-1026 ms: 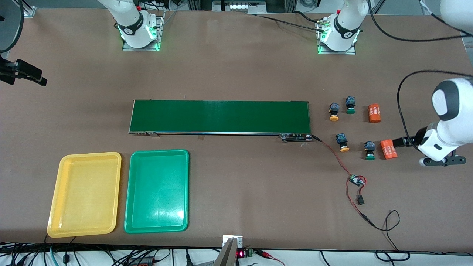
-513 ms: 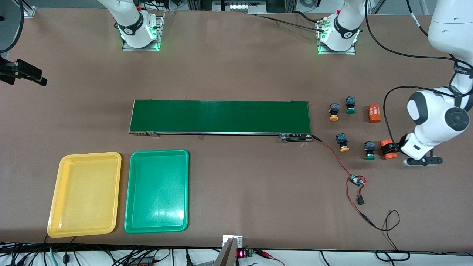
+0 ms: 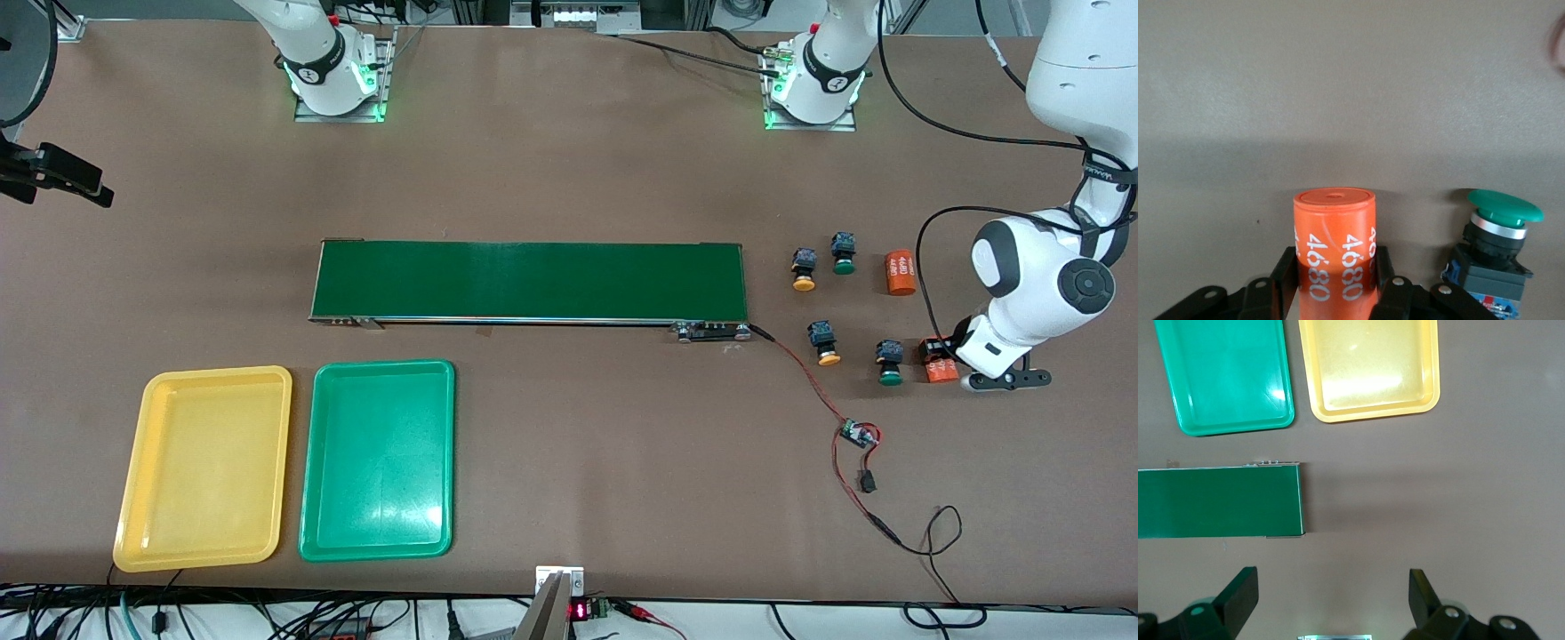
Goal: Sort buttons by color to trays
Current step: 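Carry the cylinder onto the green belt and open the left gripper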
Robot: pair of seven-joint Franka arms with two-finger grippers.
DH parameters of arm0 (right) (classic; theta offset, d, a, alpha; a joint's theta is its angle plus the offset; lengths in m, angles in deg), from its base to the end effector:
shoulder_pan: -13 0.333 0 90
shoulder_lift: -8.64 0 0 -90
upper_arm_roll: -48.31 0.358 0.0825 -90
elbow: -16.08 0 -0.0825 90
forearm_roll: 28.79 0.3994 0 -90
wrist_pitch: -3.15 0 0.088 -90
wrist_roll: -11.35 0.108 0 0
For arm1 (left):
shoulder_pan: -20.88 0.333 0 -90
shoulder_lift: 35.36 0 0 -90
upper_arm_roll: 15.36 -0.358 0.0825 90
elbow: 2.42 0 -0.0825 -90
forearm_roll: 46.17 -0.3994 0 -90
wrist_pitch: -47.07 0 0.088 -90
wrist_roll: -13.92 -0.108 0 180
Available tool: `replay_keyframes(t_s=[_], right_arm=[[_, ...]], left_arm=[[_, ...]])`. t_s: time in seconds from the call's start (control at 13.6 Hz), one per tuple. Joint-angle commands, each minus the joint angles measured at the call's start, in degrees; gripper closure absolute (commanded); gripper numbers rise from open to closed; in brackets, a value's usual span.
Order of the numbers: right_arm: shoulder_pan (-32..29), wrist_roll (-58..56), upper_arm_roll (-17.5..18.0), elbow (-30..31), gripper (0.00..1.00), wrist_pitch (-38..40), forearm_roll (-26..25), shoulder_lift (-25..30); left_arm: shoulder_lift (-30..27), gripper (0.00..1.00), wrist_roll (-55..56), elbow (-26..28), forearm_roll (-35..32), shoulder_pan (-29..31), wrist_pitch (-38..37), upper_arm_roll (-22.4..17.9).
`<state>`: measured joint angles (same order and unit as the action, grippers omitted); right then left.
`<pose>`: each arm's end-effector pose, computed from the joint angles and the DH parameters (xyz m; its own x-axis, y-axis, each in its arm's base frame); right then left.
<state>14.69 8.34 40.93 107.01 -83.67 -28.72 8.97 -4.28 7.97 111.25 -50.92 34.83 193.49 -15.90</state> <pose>0.5586 -0.0558 0.6562 0.9968 -0.0464 -0.0658 -0.0469 -0.9989 -0.0054 0.6243 0.1599 0.2131 0.9967 0.0785 0.0216 0.0796 -0.9953 -0.0552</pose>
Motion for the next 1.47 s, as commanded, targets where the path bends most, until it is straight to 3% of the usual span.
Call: replay_keyframes(t_s=[0.0,0.22,0.37,0.59,0.88,1.03,1.39], right_arm=[[0.2,-0.4,0.0,0.1,0.00,0.5,-0.2,0.3],[0.2,-0.4,0.0,0.1,0.00,0.5,-0.2,0.2],[0.2,-0.4,0.0,0.1,0.00,0.3,-0.2,0.2],[0.1,-0.4,0.0,0.1,0.00,0.3,-0.2,0.2],[0.1,-0.2,0.0,0.1,0.00,0.1,-0.2,0.2],[0.1,-0.2,0.0,0.1,0.00,-0.2,-0.2,0.1],[0.0,0.0,-0.1,-0.1,0.00,-0.5,-0.6,-0.4]], left_arm=[[-5.8,0.70,-1.3,-1.5,-1.1,-0.6,-9.5,1.7],[-8.8,0.75,-5.4,-6.6,-0.3,-0.5,-28.8,6.7],[-9.7,0.78,-6.0,-6.9,-0.2,-0.4,-35.6,10.5],[-9.9,0.81,-6.3,-8.4,1.4,-0.2,-46.7,19.9],[-9.1,0.90,-16.2,-7.9,2.0,-0.8,-46.1,31.0],[-8.6,0.91,-19.6,-7.6,1.3,-1.6,-42.1,35.2],[-3.2,0.90,-38.2,-6.4,1.1,-8.4,-29.3,35.4]])
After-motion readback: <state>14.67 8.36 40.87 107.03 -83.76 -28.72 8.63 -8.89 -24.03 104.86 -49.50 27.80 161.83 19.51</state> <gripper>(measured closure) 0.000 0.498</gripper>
